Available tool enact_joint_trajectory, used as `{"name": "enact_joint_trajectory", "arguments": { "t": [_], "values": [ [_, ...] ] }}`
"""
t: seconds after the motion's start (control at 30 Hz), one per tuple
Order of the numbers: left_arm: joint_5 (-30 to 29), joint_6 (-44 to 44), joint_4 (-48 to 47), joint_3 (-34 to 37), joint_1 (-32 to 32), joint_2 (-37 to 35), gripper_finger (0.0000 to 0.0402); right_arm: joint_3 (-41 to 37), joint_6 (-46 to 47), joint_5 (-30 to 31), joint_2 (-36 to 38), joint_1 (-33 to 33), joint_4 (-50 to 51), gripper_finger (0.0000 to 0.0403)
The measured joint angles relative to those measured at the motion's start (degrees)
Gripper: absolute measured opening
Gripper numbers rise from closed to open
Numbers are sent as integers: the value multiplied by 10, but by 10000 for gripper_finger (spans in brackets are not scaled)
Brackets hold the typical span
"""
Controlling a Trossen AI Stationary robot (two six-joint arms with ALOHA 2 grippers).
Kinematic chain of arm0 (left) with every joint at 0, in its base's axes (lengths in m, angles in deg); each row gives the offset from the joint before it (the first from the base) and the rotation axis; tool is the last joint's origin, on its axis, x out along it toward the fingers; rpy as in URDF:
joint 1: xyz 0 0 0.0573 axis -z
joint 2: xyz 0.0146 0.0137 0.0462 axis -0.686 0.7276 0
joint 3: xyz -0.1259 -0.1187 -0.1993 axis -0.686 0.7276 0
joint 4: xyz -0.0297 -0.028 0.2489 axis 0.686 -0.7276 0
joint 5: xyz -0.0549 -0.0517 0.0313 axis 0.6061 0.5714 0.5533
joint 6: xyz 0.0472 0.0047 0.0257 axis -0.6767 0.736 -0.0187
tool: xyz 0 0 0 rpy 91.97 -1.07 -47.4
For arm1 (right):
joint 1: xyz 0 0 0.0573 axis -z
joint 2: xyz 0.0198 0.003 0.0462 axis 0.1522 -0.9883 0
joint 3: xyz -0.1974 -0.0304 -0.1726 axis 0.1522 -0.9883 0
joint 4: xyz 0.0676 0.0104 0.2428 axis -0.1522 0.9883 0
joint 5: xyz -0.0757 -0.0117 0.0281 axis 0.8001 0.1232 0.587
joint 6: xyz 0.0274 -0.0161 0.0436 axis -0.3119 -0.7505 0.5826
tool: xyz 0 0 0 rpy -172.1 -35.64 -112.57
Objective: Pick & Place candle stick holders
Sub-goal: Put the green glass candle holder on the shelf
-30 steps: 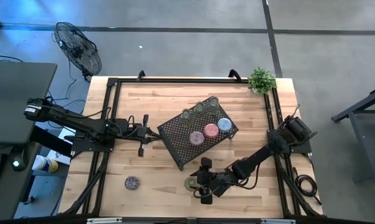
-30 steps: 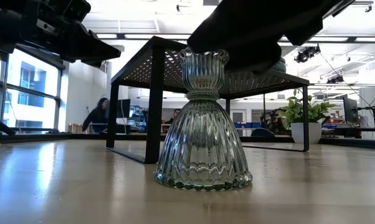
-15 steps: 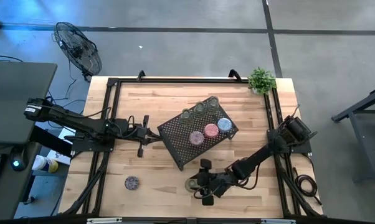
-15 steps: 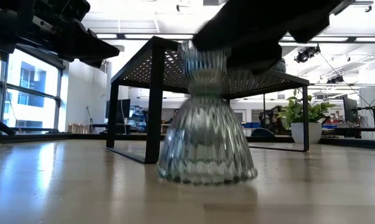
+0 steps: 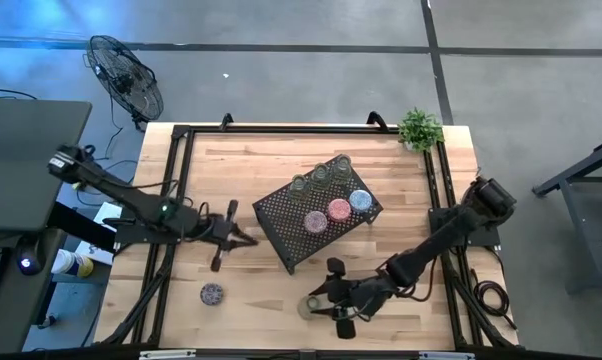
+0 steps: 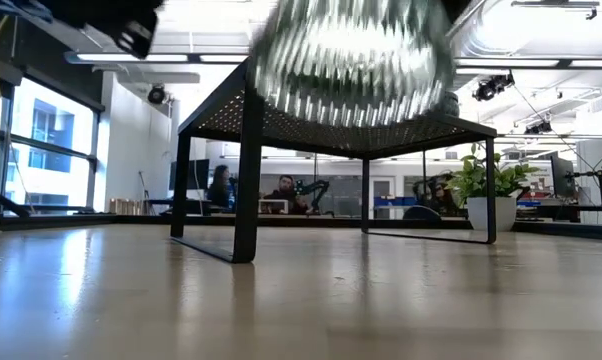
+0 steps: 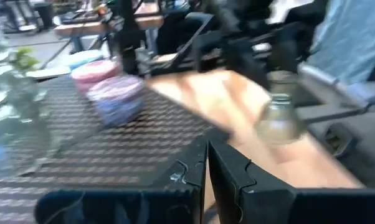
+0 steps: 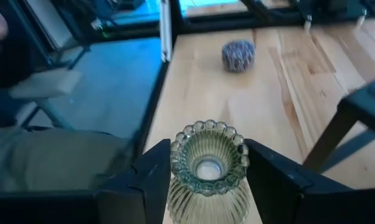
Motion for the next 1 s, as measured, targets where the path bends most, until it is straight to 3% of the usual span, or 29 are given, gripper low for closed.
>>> {"name": "enact_joint_trajectory", "arguments": {
  "t": [0.2, 0.43, 0.57, 0.83, 1.0],
  "values": [
    [-43, 90, 52, -1, 105, 44, 12, 1, -2, 8, 33, -10, 12, 175],
    [-76, 110, 205, -21, 158, 185, 25, 71, -40, 8, 36, -9, 75, 174],
    [-78, 154, 213, -75, 157, 257, 73, 110, -52, 9, 35, -8, 110, 174],
    [-73, 148, 210, -193, 150, 338, 214, 125, -73, -2, 35, -7, 115, 174],
    [-17, 177, 191, -232, 112, 375, 266, 125, -78, -3, 35, -7, 113, 174]
  ]
}}
